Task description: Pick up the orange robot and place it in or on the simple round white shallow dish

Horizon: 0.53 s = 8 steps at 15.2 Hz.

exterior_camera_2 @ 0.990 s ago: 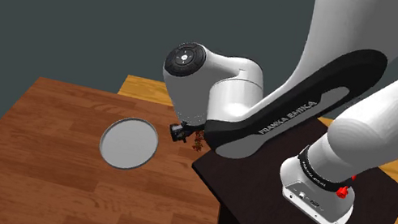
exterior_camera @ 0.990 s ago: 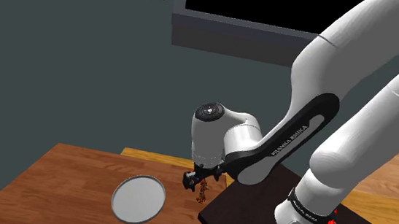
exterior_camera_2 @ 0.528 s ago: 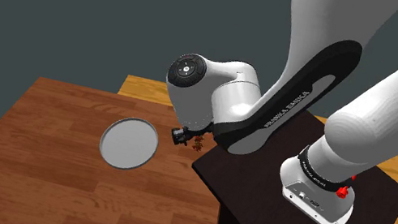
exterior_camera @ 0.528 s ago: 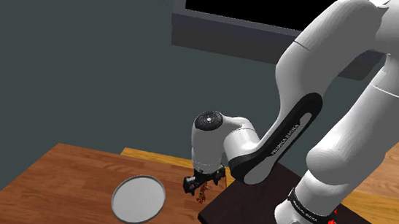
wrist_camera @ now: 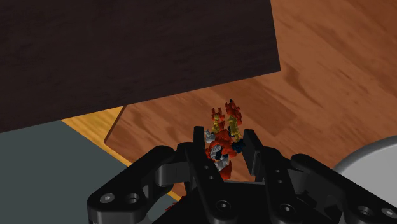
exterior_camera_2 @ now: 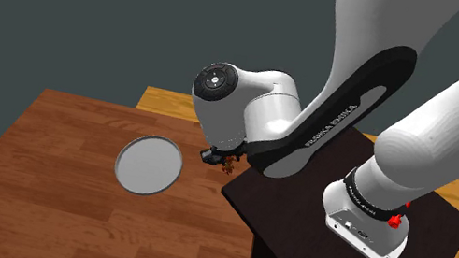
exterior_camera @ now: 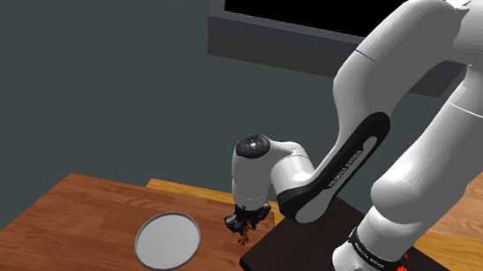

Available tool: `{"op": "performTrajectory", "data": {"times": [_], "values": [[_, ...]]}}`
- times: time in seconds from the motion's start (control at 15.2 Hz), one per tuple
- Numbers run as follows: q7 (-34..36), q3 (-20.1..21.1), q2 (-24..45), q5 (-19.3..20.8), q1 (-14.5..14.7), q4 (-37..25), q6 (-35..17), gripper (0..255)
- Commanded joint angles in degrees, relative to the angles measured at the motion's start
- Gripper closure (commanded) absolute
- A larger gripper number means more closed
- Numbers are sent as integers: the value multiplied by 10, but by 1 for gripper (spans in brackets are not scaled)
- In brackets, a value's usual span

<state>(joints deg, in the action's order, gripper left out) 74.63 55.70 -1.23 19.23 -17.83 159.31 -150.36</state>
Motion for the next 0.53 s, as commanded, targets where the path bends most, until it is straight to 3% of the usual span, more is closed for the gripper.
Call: {"op": "performTrajectory", "data": {"times": [0.0,0.4,0.46], "values": [[0,0,0,0,0,0,0,255],[0,0,0,0,0,0,0,255],[-28,2,-19,-38,7,2,5,255]]}}
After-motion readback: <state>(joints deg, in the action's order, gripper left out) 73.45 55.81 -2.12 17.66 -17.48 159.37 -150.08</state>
